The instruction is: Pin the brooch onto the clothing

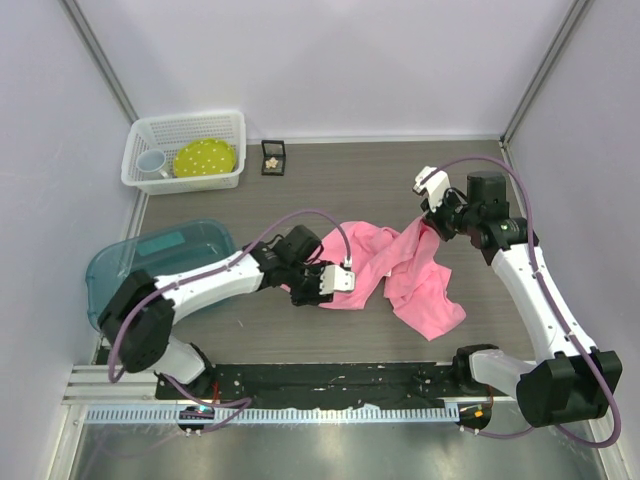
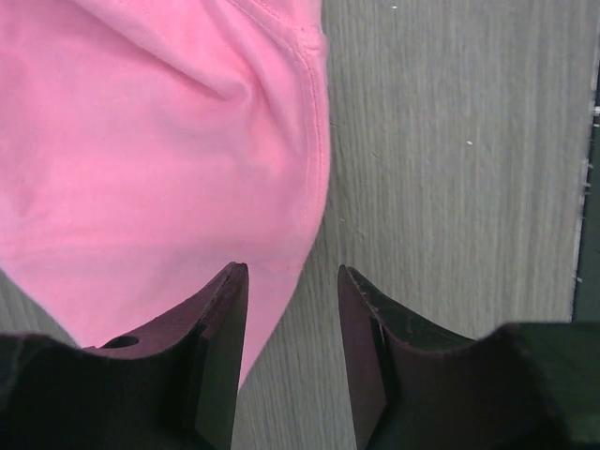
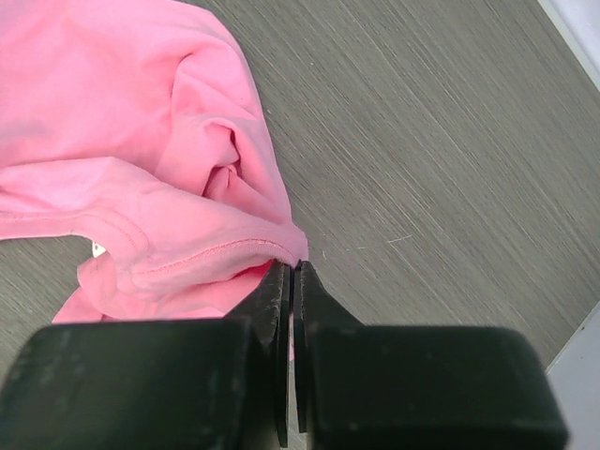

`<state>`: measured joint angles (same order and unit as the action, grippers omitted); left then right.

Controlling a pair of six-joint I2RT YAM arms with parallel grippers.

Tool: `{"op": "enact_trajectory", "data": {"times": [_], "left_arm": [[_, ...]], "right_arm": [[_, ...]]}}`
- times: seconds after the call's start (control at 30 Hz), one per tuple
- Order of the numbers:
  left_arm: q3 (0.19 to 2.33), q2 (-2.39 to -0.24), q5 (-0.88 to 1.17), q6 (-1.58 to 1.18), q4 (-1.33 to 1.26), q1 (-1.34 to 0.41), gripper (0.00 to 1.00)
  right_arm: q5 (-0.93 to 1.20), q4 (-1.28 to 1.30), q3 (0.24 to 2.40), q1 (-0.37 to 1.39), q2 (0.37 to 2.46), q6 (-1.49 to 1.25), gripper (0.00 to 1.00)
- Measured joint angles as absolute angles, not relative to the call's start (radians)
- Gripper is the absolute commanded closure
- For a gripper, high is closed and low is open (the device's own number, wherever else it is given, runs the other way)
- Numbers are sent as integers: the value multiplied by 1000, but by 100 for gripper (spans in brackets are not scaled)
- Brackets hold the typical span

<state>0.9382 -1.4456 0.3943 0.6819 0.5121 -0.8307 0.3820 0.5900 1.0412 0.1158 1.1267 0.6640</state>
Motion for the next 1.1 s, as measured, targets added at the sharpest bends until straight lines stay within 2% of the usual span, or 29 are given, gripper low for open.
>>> {"op": "enact_trajectory", "data": {"times": [0.3,0.6,0.77,0.87,0.9,0.97,1.0,1.1], "left_arm": [[1020,-1637,358,715,487,-875,55],[1026,-1670,368,727,518,-895,49],[1026,-1702,366,737,530,-896,52],[1026,-1723,355,732,520,-896,58],[1026,-1723,351,729,511,-896,68],[1026,-1725,340,715,498,-896,78],[1026,-1728,333,708,489,-896,88],[1036,-1737,315,675,479,-896,100]], "right_arm": [[387,592,1028,115,1127,659,99],[390,586,1008,113,1134,659,99],[395,580,993,109,1147,659,99],[396,576,989,107,1151,656,99],[396,576,989,107,1152,656,99],[396,575,987,105,1152,652,99],[397,573,985,104,1152,648,99],[399,558,974,101,1152,621,99]]}}
